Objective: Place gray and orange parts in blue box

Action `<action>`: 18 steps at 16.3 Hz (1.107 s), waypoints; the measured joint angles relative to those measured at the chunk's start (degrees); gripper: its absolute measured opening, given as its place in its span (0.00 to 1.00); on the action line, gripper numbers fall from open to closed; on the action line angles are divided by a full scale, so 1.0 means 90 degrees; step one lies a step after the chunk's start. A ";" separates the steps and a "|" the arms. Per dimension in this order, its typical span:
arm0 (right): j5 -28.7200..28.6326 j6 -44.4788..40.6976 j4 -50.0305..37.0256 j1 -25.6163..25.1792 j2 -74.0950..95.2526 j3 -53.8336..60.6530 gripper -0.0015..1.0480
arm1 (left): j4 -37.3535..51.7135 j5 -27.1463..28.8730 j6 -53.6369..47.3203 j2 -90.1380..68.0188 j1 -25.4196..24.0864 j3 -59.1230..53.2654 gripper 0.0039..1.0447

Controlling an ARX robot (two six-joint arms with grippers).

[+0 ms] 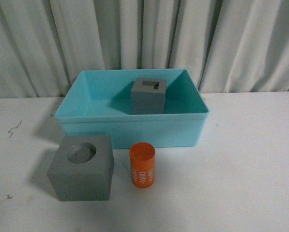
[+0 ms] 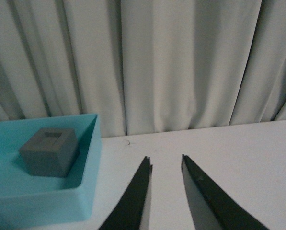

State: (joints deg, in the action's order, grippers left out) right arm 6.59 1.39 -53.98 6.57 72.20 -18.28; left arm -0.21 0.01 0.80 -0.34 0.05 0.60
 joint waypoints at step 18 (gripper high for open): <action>-0.0714 -0.0119 0.3449 -0.0765 -0.5484 0.1957 0.02 | 0.0002 0.0000 0.0000 0.0000 -0.0002 0.0000 0.94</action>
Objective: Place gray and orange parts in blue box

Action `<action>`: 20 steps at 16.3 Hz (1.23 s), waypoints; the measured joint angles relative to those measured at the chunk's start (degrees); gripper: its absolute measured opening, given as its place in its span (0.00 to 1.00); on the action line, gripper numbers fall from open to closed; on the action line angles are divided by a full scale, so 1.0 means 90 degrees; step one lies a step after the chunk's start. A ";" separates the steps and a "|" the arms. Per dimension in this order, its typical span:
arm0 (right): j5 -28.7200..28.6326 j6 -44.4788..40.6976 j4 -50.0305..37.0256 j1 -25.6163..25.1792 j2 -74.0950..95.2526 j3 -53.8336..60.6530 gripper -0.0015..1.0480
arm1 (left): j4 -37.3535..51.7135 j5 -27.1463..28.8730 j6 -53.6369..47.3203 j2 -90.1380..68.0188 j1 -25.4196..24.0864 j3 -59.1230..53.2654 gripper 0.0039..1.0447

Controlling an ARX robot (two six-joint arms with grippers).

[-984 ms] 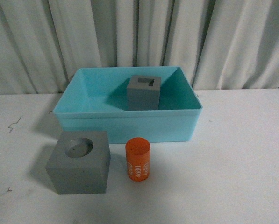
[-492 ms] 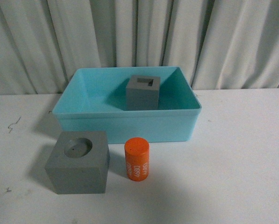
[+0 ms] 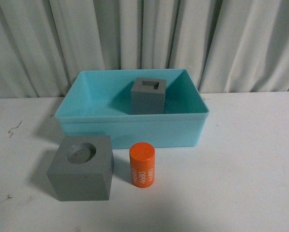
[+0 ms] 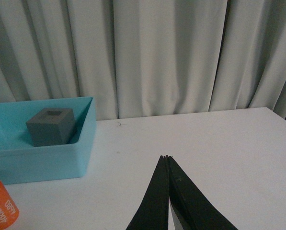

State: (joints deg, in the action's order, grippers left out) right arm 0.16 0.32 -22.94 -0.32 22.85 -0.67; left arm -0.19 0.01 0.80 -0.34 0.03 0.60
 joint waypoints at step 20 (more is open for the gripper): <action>-0.0012 0.0000 0.2446 0.0000 -0.2516 -0.0012 0.02 | -0.0005 -0.0002 0.0000 0.0000 0.0000 0.0000 0.94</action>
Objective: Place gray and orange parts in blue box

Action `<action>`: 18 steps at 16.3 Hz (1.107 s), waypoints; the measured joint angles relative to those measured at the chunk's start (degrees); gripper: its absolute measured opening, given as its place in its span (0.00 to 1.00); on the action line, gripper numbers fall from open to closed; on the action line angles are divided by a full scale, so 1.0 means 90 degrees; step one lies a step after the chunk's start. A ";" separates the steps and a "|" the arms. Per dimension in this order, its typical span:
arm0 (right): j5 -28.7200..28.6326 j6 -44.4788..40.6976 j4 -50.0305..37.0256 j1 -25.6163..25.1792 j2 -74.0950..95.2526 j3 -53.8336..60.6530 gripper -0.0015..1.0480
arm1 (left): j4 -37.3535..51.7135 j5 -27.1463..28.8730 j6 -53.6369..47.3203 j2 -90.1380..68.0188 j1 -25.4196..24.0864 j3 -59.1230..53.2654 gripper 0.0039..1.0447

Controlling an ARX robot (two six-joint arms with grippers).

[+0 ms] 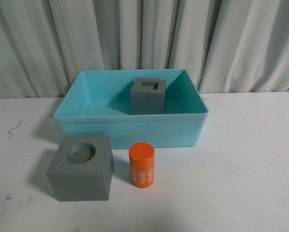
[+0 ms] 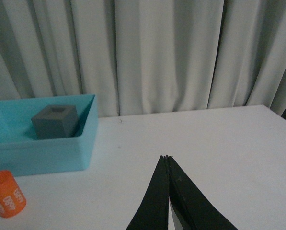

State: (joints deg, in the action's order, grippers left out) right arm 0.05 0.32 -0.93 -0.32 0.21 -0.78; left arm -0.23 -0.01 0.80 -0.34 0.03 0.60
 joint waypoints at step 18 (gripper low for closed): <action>-0.0007 -0.0017 0.0126 0.0005 0.0000 0.0012 0.94 | 0.0267 0.0430 0.0894 -0.7247 0.1418 0.2771 0.94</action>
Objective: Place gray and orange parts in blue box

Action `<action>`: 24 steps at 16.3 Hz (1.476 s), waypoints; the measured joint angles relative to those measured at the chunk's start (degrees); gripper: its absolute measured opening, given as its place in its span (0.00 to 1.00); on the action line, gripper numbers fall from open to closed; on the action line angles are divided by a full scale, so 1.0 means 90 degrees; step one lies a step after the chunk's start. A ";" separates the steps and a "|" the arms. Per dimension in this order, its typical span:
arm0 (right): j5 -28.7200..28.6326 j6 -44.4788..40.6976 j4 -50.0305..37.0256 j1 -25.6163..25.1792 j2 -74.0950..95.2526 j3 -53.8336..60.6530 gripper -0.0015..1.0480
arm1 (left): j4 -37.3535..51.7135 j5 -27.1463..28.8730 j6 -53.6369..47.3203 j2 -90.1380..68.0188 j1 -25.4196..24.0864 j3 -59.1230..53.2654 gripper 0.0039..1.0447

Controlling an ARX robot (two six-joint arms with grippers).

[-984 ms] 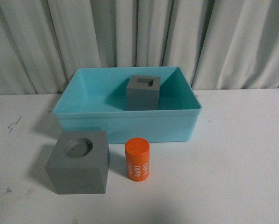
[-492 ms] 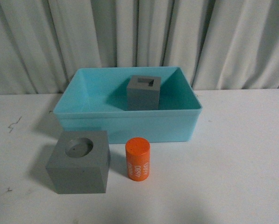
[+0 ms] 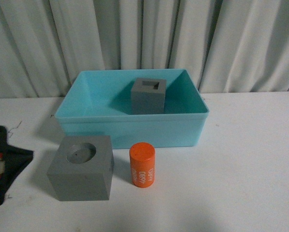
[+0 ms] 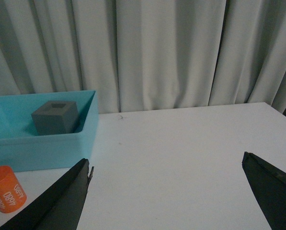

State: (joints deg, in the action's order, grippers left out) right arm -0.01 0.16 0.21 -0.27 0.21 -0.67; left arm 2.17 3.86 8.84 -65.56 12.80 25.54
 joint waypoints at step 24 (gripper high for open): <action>0.0000 0.0000 0.0000 0.0000 0.0000 0.0000 0.94 | 0.2164 0.0345 -0.0656 -0.4437 0.0143 0.1688 0.58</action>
State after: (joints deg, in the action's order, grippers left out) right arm -0.01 0.16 0.21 -0.27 0.21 -0.67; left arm 21.65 6.96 2.94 -105.49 14.09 40.73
